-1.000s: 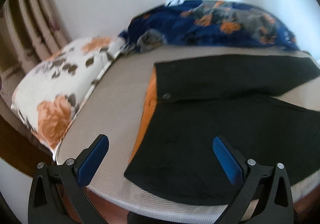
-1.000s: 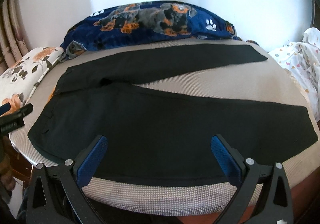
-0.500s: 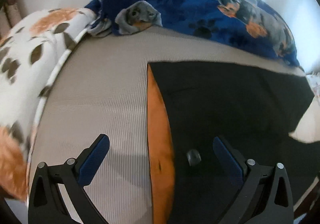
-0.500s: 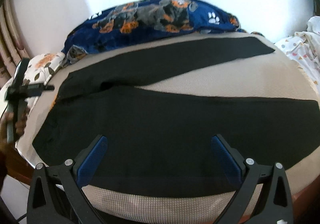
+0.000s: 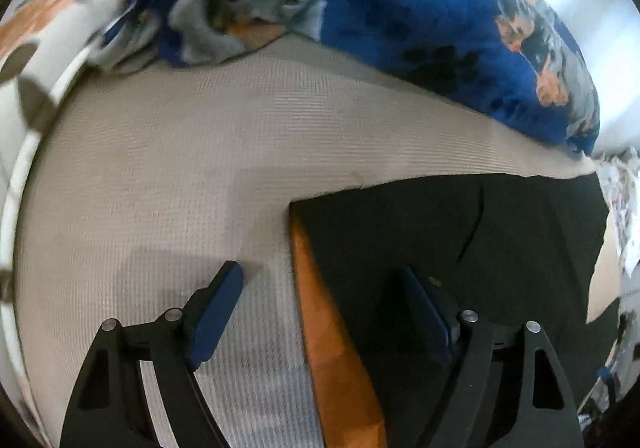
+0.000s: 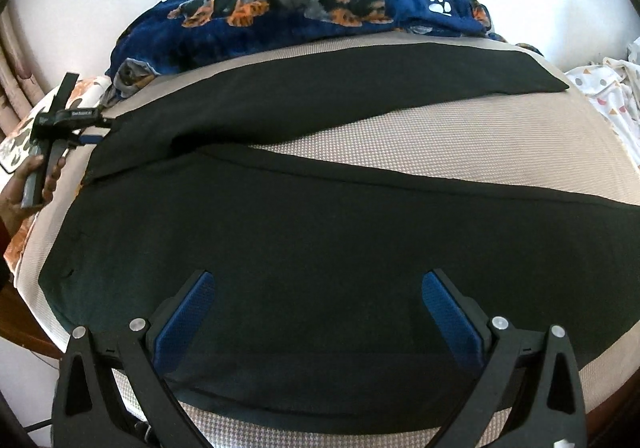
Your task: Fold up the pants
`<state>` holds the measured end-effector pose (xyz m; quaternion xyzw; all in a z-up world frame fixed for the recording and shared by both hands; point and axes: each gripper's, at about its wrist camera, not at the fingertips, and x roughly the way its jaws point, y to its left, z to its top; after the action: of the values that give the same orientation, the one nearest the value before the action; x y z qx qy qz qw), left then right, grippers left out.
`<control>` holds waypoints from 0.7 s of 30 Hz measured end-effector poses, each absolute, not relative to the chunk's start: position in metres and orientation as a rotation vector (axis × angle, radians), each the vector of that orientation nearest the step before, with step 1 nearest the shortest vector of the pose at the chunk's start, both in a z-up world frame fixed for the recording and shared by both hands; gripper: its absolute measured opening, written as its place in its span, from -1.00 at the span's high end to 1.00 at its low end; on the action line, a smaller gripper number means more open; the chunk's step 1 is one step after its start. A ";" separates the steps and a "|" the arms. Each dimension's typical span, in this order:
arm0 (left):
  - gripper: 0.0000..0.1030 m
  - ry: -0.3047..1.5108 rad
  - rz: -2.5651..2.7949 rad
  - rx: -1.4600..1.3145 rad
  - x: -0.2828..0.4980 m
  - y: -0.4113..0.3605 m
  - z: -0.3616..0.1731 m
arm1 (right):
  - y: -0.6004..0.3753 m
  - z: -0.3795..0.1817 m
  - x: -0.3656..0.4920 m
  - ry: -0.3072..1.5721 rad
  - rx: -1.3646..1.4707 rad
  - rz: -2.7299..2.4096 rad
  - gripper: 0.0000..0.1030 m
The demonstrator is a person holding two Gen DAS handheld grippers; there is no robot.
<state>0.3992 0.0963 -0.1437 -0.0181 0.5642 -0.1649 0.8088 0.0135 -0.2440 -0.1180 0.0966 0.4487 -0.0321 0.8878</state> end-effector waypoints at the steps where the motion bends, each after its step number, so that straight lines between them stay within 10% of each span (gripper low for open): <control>1: -0.57 1.208 -0.356 -0.019 0.402 0.092 -0.144 | -0.244 -0.119 0.015 0.935 0.201 -0.066 -1.00; 9: 0.60 1.166 -0.345 -0.196 0.409 0.109 -0.142 | -0.239 -0.124 0.019 0.952 0.196 -0.054 -1.00; 21: 0.95 0.873 -0.380 -0.232 0.310 0.097 -0.079 | -0.244 -0.097 0.052 0.899 0.305 0.115 -1.00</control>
<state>0.3096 0.0971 -0.0791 -0.1114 0.4192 -0.1826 0.8823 0.0521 -0.2441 -0.0968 0.1470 0.4328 0.0551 0.8877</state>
